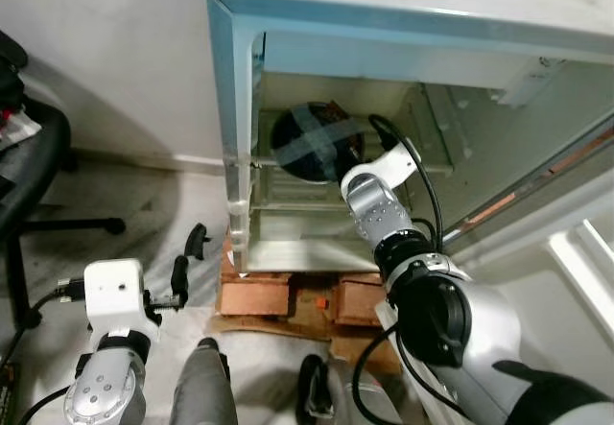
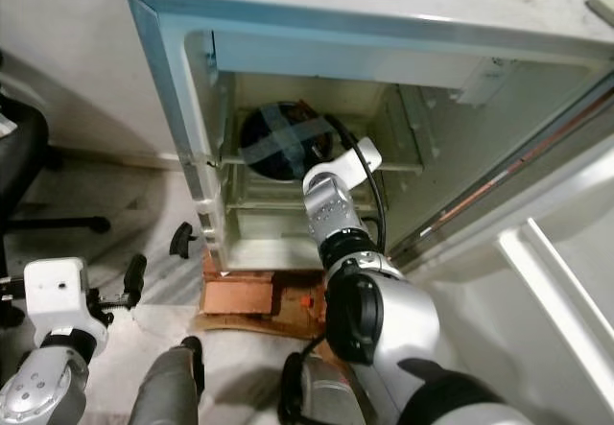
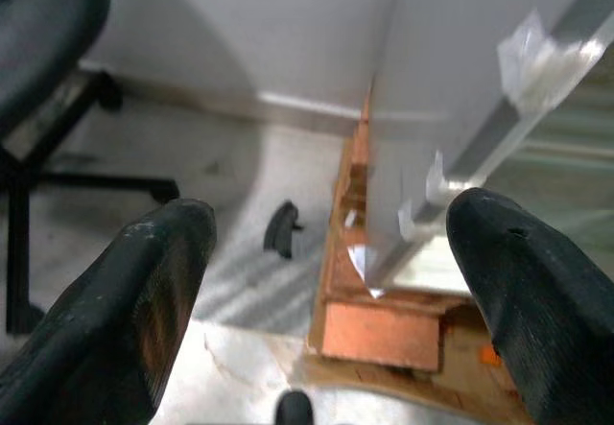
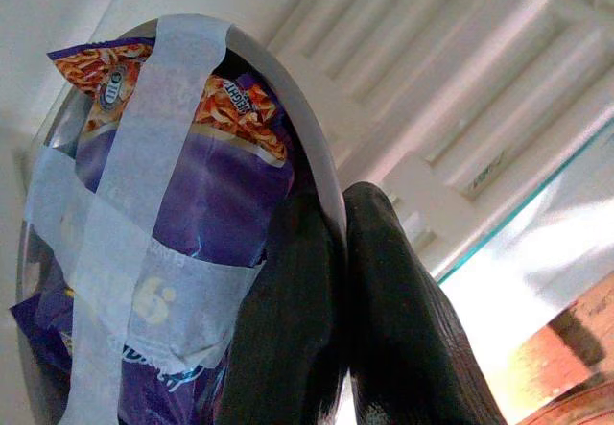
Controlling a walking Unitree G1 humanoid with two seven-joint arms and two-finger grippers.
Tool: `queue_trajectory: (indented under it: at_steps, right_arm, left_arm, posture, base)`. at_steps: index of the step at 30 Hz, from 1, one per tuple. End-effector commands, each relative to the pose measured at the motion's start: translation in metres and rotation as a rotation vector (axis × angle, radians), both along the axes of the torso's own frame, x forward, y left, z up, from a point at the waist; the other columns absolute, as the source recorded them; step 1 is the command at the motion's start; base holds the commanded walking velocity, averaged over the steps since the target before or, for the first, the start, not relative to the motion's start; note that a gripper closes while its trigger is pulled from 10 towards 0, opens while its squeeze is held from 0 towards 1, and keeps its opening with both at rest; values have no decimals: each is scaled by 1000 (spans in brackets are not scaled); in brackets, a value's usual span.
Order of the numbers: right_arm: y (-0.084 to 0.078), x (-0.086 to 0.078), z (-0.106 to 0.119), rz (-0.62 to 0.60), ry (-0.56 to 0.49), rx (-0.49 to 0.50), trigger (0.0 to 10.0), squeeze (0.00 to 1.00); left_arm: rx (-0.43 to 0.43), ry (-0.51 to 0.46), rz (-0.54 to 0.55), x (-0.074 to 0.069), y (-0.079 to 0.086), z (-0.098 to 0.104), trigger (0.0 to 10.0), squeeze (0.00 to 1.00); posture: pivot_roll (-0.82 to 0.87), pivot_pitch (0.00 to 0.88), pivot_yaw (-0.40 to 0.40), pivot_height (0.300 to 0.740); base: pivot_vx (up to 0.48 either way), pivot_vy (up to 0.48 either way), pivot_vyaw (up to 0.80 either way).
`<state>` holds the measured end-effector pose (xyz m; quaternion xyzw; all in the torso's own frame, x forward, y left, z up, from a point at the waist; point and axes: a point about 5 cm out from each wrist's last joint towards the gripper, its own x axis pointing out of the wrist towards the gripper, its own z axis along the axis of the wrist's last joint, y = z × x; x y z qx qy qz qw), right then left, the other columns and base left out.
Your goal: Restocking fridge
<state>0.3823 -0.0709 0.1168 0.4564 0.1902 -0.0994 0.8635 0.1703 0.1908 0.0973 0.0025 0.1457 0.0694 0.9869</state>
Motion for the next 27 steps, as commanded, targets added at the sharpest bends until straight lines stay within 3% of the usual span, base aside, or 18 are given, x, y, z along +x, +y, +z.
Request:
queue_trajectory:
  at_steps: [1,10,20,21,22,24,25,27]
  right_arm:
    - [35,-7,3,37,28,83,10000,0]
    - [67,-11,15,41,38,272,10000,0]
    - [103,-20,29,152,7,312,10000,0]
    - [107,-21,30,166,4,318,10000,59]
    - [115,-23,34,190,-13,353,10000,863]
    - [118,-24,36,200,-23,368,10000,863]
    - [125,-25,41,234,-47,381,10000,1000]
    - [132,-28,45,265,-64,400,10000,1000]
  left_arm:
    - [-10,15,6,-4,-3,0,10000,0]
    - [-23,28,32,-11,-8,0,10000,0]
    - [-32,41,58,-15,-11,-1,10000,0]
    - [-33,42,60,-15,-11,-2,10000,0]
    - [-35,43,64,-15,-12,-2,10000,0]
    - [-35,43,65,-15,-12,-2,10000,0]
    - [-34,40,71,-14,-13,-2,10000,0]
    - [-33,36,80,-14,-12,-1,10000,0]
  posture:
    - [302,294,-176,740]
    - [313,315,-196,740]
    - [313,334,-220,740]
    - [312,335,-224,740]
    - [315,337,-230,740]
    - [315,337,-230,740]
    - [325,332,-238,740]
    - [326,329,-240,740]
  base:
    - [0,0,0]
    - [0,0,0]
    - [0,0,0]
    - [0,0,0]
    - [0,0,0]
    - [0,0,0]
    - [0,0,0]
    - [0,0,0]
